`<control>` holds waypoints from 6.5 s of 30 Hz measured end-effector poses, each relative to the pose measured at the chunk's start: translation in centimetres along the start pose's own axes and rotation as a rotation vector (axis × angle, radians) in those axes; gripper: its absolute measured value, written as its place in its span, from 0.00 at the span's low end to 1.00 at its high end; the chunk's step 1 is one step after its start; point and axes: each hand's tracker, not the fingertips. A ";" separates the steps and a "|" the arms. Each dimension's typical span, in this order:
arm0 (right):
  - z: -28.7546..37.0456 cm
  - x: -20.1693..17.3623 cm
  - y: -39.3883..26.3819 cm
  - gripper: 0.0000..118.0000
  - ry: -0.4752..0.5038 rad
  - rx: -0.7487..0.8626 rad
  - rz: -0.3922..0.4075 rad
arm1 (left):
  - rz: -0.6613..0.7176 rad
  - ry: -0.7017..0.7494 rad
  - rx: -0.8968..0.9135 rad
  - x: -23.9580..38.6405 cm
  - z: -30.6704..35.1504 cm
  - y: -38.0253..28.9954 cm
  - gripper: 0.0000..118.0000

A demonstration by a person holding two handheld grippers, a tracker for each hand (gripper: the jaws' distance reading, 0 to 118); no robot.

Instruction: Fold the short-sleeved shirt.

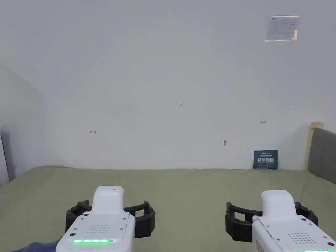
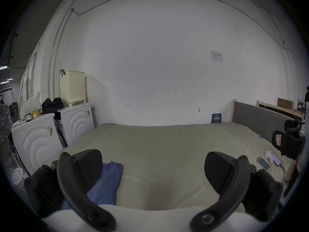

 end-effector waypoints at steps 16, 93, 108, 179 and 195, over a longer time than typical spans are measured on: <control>0.1 0.1 -0.3 1.00 -0.015 -0.001 0.005 | 0.033 -0.012 -0.012 -0.2 0.1 0.0 1.00; -10.3 -25.0 -12.4 0.03 0.572 -0.365 0.076 | 0.225 0.162 -0.874 -28.5 -24.5 -21.6 0.99; -5.5 -12.9 -10.0 0.03 0.415 -0.364 0.084 | 0.058 0.092 -0.810 -22.2 -21.6 -15.1 0.00; -1.7 0.0 -9.8 0.03 0.103 -0.312 -0.045 | 0.063 -0.100 -0.893 -9.0 -21.0 -19.3 1.00; -13.1 7.4 -13.4 0.03 0.011 -0.508 -0.012 | -0.084 -0.140 -0.878 -6.5 -21.4 -21.7 0.00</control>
